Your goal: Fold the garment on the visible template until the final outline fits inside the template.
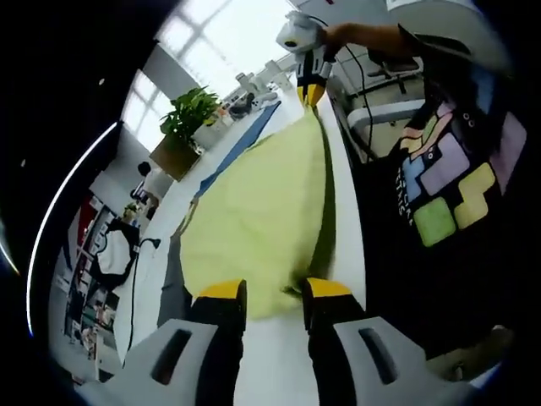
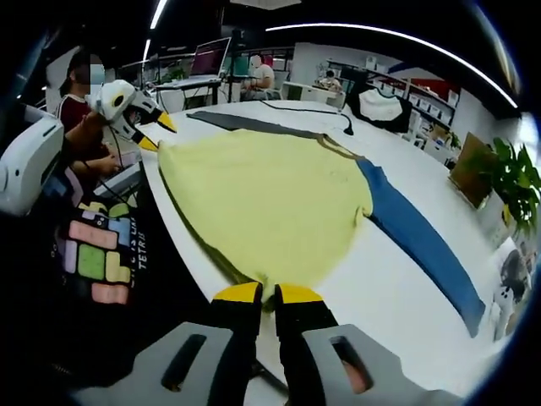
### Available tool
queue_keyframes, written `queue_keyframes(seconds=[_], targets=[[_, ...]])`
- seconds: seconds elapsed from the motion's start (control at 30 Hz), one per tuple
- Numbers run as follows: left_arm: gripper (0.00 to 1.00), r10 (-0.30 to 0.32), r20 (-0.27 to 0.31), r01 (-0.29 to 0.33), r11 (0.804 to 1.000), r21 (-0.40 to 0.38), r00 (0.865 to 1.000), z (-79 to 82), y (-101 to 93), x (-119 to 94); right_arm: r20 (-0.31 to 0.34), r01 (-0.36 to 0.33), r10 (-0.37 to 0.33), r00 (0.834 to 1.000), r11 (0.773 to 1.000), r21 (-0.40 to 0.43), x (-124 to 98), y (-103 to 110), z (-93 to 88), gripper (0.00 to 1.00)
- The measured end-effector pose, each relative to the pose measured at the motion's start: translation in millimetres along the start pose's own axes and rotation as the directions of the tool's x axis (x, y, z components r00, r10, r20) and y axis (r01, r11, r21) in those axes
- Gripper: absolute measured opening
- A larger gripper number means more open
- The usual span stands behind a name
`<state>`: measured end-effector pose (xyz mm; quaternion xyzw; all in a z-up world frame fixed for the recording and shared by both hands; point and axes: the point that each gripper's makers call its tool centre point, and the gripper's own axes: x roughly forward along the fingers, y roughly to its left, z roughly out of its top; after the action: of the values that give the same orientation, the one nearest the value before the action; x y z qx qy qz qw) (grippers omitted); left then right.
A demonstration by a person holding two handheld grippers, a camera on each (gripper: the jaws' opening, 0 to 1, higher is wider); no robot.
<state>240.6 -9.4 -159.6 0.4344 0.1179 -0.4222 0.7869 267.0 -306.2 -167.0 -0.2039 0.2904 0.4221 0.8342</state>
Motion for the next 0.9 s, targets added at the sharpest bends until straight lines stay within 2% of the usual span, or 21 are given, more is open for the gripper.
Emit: queue_keyframes(seconds=[0.07,0.1,0.17,0.33,0.6,0.7,0.77,0.8,0.9], targets=[[0.11,-0.006,-0.001,0.006,0.999,-0.047,1.0,0.3,0.5,-1.6,0.009,-0.002,0.002,1.0,1.0,0.013,-0.8,-0.4,0.4,0.04],[0.07,-0.016,0.011,0.017,0.994,-0.106,1.0,0.9,-0.3,-1.7,0.013,-0.001,0.001,1.0,1.0,0.016,-0.8,-0.8,0.8,0.04],[0.05,-0.042,0.024,0.045,0.985,-0.166,0.999,1.0,-3.5,-1.2,0.018,0.002,-0.003,1.0,1.0,0.021,-0.4,-1.4,1.5,0.04],[0.03,-0.061,0.05,0.072,0.962,-0.263,0.997,2.7,-5.3,-5.3,0.017,0.004,-0.005,1.0,1.0,0.015,-0.1,-0.6,1.5,0.04],[0.03,-0.105,0.099,0.129,0.95,-0.284,0.99,2.7,-12.2,-17.4,0.035,0.001,-0.001,0.999,1.0,0.003,-7.2,3.5,5.7,0.04],[0.02,-0.154,0.112,0.18,0.944,-0.278,0.982,2.9,-13.7,-21.4,0.062,0.003,-0.004,0.998,1.0,0.015,-10.0,3.2,11.5,0.04],[0.02,-0.186,0.125,0.215,0.935,-0.282,0.975,5.5,-7.8,-23.5,0.086,0.009,-0.011,0.996,0.999,0.031,-13.2,1.3,18.7,0.04],[0.02,-0.192,0.136,0.225,0.928,-0.297,0.972,7.1,-4.5,-23.7,0.094,0.016,-0.02,0.995,0.999,0.034,-14.3,-0.2,21.4,0.04],[0.02,-0.274,0.17,0.316,0.891,-0.326,0.947,13.5,-0.8,-26.3,0.105,0.029,-0.032,0.994,0.999,0.037,-16.2,-2.7,25.3,0.04]])
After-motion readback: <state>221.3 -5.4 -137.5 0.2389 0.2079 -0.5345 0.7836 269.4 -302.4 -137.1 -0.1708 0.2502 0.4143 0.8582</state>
